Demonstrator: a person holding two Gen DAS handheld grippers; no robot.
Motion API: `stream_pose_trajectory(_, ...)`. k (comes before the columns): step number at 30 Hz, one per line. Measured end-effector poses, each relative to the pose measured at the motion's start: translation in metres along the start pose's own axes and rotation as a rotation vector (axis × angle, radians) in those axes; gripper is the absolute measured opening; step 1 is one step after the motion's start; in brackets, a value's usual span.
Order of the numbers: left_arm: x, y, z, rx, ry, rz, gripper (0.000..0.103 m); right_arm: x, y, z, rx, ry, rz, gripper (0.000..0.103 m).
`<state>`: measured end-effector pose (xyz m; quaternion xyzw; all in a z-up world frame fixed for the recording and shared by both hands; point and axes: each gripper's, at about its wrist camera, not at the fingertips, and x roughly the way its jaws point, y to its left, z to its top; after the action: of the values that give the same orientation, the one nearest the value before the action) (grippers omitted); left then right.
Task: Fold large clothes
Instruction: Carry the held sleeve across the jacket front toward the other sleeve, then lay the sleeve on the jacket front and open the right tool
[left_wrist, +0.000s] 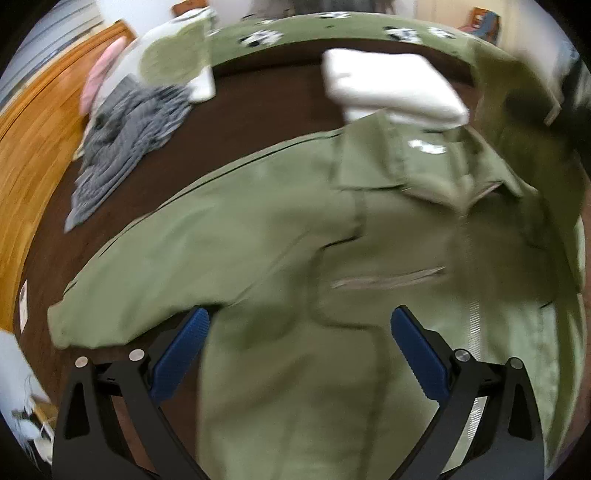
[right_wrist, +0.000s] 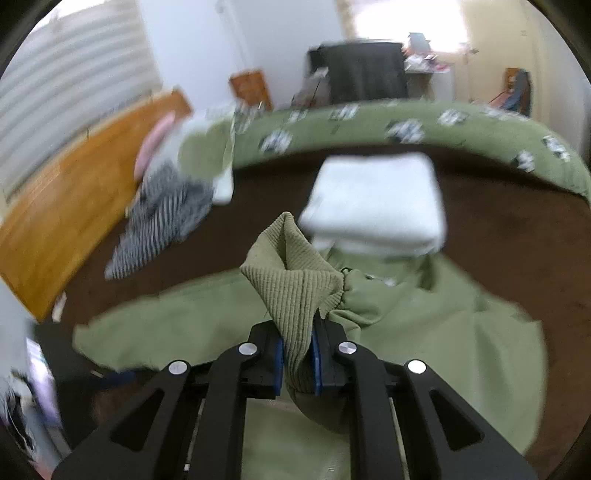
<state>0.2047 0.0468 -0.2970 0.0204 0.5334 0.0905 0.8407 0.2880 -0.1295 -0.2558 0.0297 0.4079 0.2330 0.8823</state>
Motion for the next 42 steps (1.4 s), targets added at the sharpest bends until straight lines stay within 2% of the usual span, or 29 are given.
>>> stream_pose_trajectory(6,0.021,0.039,-0.033,-0.041,0.048,0.026,0.097,0.093,0.014,-0.064,0.018,0.165,-0.019,0.015)
stream_pose_trajectory(9,0.029,0.050,-0.044,-0.054,0.062,0.027,0.097,0.109,0.009,-0.084,0.020,0.211,-0.017,0.017)
stream_pose_trajectory(11,0.033,0.054,-0.049,-0.056,0.069,0.024,0.097,0.110,0.007,-0.085,0.032,0.210,-0.009,0.018)
stream_pose_trajectory(13,0.035,0.055,-0.050,-0.056,0.070,0.022,0.097,0.111,0.006,-0.081,0.057,0.229,0.010,0.024)
stream_pose_trajectory(14,0.036,0.056,-0.050,-0.057,0.072,0.020,0.097,0.110,0.007,-0.078,0.068,0.234,0.035,0.037)
stream_pose_trajectory(15,0.035,0.056,-0.048,-0.060,0.074,0.018,0.097,0.109,0.009,-0.076,0.071,0.238,0.054,0.059)
stream_pose_trajectory(17,0.030,0.055,-0.044,-0.071,0.072,0.010,0.097,0.090,0.020,-0.068,0.037,0.189,0.061,0.078)
stream_pose_trajectory(20,0.016,0.048,-0.031,-0.063,0.040,-0.003,0.097,0.053,0.017,-0.054,0.074,0.130,0.092,0.079)
stream_pose_trajectory(22,0.003,0.040,-0.018,-0.055,0.010,-0.022,0.097,0.027,0.004,-0.046,0.118,0.091,0.080,0.081)
stream_pose_trajectory(26,-0.016,0.010,0.010,-0.019,-0.047,-0.091,0.097,-0.025,-0.050,-0.039,0.167,0.048,-0.057,0.085)
stream_pose_trajectory(29,-0.023,-0.030,0.029,0.025,-0.081,-0.170,0.097,-0.042,-0.092,-0.042,0.151,0.066,-0.157,0.085)
stream_pose_trajectory(33,-0.014,-0.092,0.045,0.078,-0.098,-0.258,0.097,-0.048,-0.143,-0.046,0.131,0.084,-0.240,0.084)
stream_pose_trajectory(35,-0.001,-0.121,0.050,0.086,-0.096,-0.291,0.097,-0.039,-0.166,-0.049,0.131,0.094,-0.264,0.077)
stream_pose_trajectory(36,0.004,-0.131,0.051,0.086,-0.097,-0.293,0.097,-0.037,-0.176,-0.053,0.138,0.096,-0.266,0.074)
stream_pose_trajectory(39,0.029,-0.153,0.049,0.084,-0.091,-0.273,0.097,-0.025,-0.198,-0.063,0.156,0.101,-0.272,0.073)
stream_pose_trajectory(42,0.063,-0.159,0.042,0.063,-0.029,-0.244,0.097,-0.008,-0.210,-0.075,0.150,0.117,-0.289,0.073)
